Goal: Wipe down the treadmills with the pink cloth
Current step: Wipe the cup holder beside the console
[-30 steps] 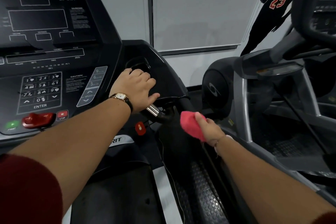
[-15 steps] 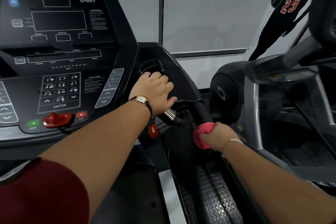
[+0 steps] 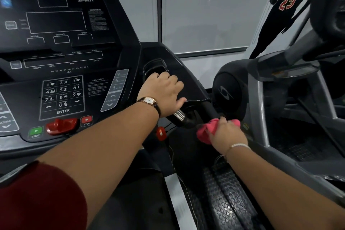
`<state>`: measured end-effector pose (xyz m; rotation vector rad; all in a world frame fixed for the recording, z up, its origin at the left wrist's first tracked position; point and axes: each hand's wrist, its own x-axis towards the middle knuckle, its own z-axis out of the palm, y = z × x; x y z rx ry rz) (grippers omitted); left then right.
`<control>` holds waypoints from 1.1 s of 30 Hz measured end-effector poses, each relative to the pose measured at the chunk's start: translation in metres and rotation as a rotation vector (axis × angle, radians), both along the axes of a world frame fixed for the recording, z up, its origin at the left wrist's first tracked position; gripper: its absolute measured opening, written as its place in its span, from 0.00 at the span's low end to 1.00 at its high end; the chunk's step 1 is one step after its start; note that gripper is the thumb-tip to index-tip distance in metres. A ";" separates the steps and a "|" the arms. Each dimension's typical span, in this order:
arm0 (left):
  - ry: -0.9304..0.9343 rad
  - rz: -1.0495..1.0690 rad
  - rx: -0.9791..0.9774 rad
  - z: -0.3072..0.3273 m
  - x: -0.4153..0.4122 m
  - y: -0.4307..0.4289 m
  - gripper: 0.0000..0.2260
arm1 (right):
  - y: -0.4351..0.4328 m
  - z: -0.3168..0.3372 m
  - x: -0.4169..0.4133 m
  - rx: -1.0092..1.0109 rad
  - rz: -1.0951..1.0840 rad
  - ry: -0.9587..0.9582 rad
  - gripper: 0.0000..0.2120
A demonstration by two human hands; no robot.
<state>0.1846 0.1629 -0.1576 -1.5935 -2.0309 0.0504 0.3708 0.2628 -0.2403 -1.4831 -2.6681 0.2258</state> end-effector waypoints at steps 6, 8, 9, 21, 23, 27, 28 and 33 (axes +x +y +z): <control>-0.674 -0.050 0.282 0.019 0.001 -0.002 0.18 | 0.037 0.005 -0.022 -0.250 -0.075 0.081 0.24; -1.082 -0.020 0.494 0.030 -0.007 0.001 0.18 | 0.048 0.002 -0.029 -0.304 -0.138 0.189 0.27; -1.262 0.021 0.600 0.035 -0.016 0.004 0.17 | 0.049 0.003 -0.033 -0.301 -0.150 0.268 0.25; -0.672 0.229 0.332 -0.001 -0.084 0.007 0.14 | 0.072 -0.006 -0.078 -0.074 0.161 0.268 0.31; -0.668 0.235 0.358 -0.003 -0.084 0.009 0.14 | 0.067 -0.015 -0.077 0.202 0.438 0.116 0.32; -0.651 0.254 0.473 -0.004 -0.085 0.007 0.13 | 0.086 -0.005 -0.077 0.079 0.674 0.050 0.41; -0.648 0.273 0.497 -0.004 -0.085 0.006 0.13 | 0.090 0.000 -0.084 -0.003 0.629 0.088 0.42; -0.678 0.326 0.507 -0.004 -0.088 0.004 0.14 | 0.077 0.013 -0.132 0.048 0.369 0.181 0.32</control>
